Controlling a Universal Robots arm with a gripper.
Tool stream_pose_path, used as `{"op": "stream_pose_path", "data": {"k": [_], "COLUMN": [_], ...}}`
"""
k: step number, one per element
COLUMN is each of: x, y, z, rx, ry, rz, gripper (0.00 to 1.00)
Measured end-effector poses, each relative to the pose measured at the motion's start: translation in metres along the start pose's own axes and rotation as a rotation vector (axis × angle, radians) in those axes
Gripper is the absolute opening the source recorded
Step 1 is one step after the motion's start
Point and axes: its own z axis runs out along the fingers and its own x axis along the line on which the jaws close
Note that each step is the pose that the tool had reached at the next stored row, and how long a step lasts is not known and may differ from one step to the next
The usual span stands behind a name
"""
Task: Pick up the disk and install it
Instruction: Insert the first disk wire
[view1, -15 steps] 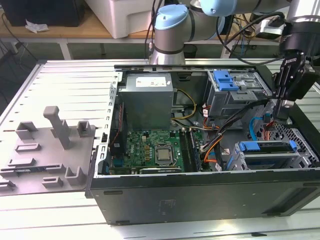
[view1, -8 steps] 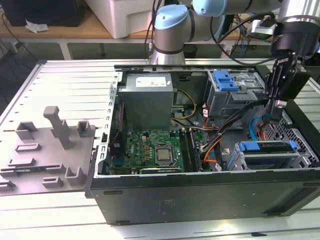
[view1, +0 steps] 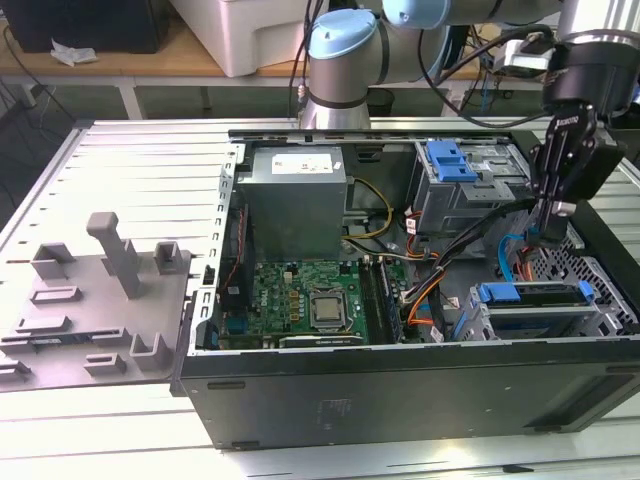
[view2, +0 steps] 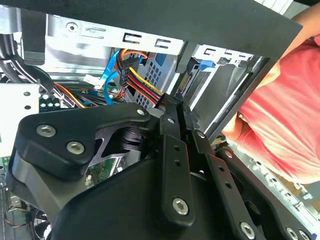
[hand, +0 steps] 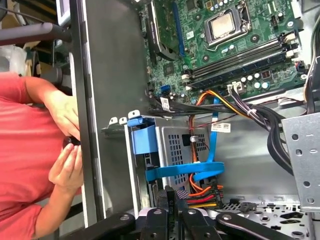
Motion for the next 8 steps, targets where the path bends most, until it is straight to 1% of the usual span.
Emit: {"op": "stream_pose_path", "data": {"k": [1, 7, 8], "x": [0.0015, 0.0063, 0.0078], "y": [0.0000, -0.0002, -0.0004], "z": [0.0007, 0.0026, 0.0030], "rx": [0.0024, 0.0074, 0.0084], "ry": [-0.0088, -0.0353, -0.0432], "rz": [-0.005, -0.015, -0.018], "gripper": [0.17, 0.17, 0.17]}}
